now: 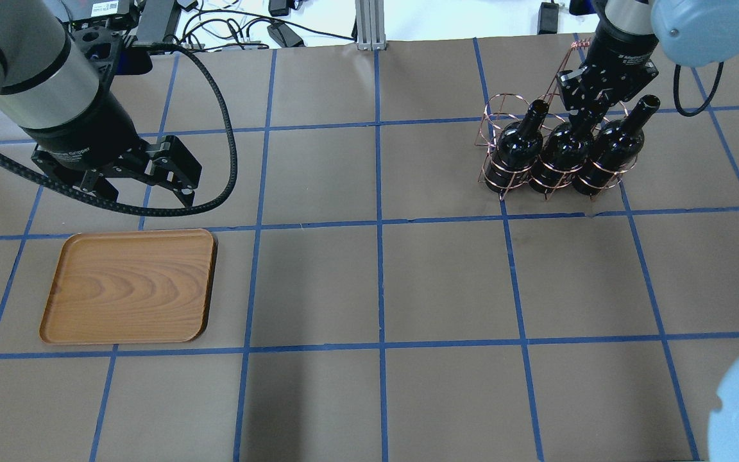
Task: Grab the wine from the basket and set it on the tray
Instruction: 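Close the right gripper on the dark wine bottle's neck, then lift the bottle out of the wire rack with the right gripper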
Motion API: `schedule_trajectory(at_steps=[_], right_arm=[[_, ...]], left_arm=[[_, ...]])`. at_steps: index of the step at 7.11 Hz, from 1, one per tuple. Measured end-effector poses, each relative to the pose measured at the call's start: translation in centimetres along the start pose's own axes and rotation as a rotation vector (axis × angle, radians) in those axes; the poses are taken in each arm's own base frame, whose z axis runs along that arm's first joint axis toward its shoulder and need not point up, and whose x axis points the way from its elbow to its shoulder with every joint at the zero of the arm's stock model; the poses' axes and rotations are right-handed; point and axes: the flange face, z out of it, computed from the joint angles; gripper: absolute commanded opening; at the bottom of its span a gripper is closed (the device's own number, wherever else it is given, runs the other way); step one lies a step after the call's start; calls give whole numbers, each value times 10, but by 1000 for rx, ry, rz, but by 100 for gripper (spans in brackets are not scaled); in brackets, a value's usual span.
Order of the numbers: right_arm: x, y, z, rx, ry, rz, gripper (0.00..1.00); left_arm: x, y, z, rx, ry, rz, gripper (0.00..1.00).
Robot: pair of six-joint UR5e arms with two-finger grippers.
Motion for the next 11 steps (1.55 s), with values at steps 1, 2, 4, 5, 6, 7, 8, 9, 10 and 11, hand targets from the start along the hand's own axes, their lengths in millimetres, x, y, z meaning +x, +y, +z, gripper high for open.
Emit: schedule_trajectory(at_steps=[1, 2, 4, 5, 6, 7, 8, 9, 10, 11], right_arm=[[0, 0, -2, 1, 1, 11, 17], [0, 1, -8, 9, 2, 22, 17], [0, 13, -56, 21, 14, 31, 17], [-2, 27, -96, 10, 16, 31, 17], [-6, 46, -134, 4, 16, 32, 15], [-15, 70, -158, -24, 10, 57, 12], [-34, 91, -159, -76, 1, 105, 7], [-65, 106, -142, -125, -2, 138, 5], [-103, 119, -121, -138, 5, 161, 6], [-147, 129, -104, -111, 14, 175, 5]], left_arm=[[-1, 0, 0, 1, 0, -2, 100], [-2, -1, 0, 5, 0, -5, 100], [-3, -2, 1, 5, -2, -6, 100], [-4, -2, 1, 5, -3, -7, 100], [-5, -3, 1, 6, -2, -9, 100], [-7, -4, 1, 7, -1, -15, 100], [-12, -5, 0, 8, 0, -24, 100], [-19, -7, -1, 10, 3, -41, 100], [-32, -9, -2, 13, 3, -49, 100], [-46, -11, -3, 14, 0, -30, 100]])
